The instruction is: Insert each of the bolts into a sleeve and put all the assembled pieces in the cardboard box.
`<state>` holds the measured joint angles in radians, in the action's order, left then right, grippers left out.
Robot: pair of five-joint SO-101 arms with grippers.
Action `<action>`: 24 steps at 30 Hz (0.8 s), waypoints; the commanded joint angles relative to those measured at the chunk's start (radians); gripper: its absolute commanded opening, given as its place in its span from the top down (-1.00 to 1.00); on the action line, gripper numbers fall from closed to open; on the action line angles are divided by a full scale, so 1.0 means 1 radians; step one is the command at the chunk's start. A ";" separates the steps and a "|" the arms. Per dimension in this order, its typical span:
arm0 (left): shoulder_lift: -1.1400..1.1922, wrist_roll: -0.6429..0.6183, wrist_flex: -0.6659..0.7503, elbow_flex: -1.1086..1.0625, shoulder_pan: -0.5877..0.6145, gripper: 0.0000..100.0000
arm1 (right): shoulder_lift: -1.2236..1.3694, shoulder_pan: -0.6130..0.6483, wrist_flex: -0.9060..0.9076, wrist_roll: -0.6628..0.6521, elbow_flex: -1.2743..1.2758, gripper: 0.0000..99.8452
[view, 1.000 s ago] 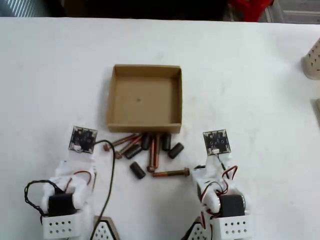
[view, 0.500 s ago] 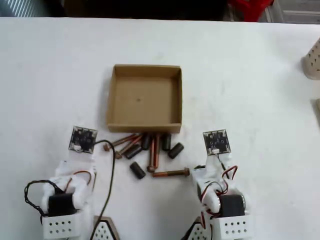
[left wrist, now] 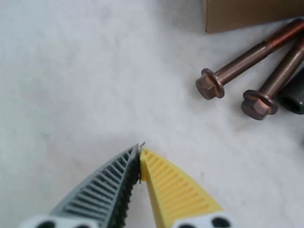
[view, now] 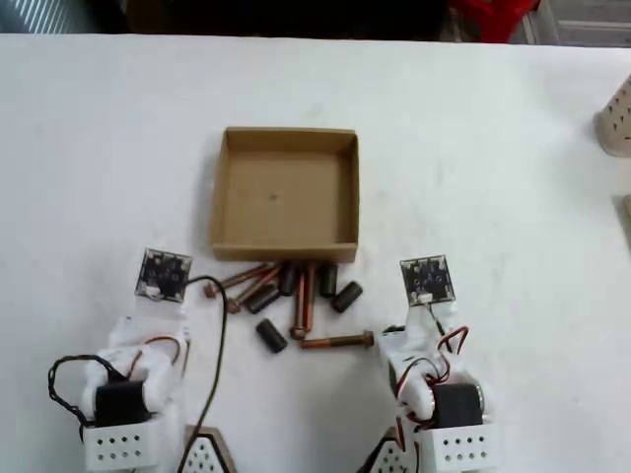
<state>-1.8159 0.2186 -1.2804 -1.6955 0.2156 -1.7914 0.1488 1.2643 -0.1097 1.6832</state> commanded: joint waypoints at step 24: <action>-0.010 -0.009 -0.008 0.003 -0.004 0.95 | -0.007 0.122 0.004 -0.009 0.008 0.96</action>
<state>-1.8159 0.2186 -1.2804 -1.6955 0.2156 -1.7914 0.2133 1.2643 -0.1097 1.6832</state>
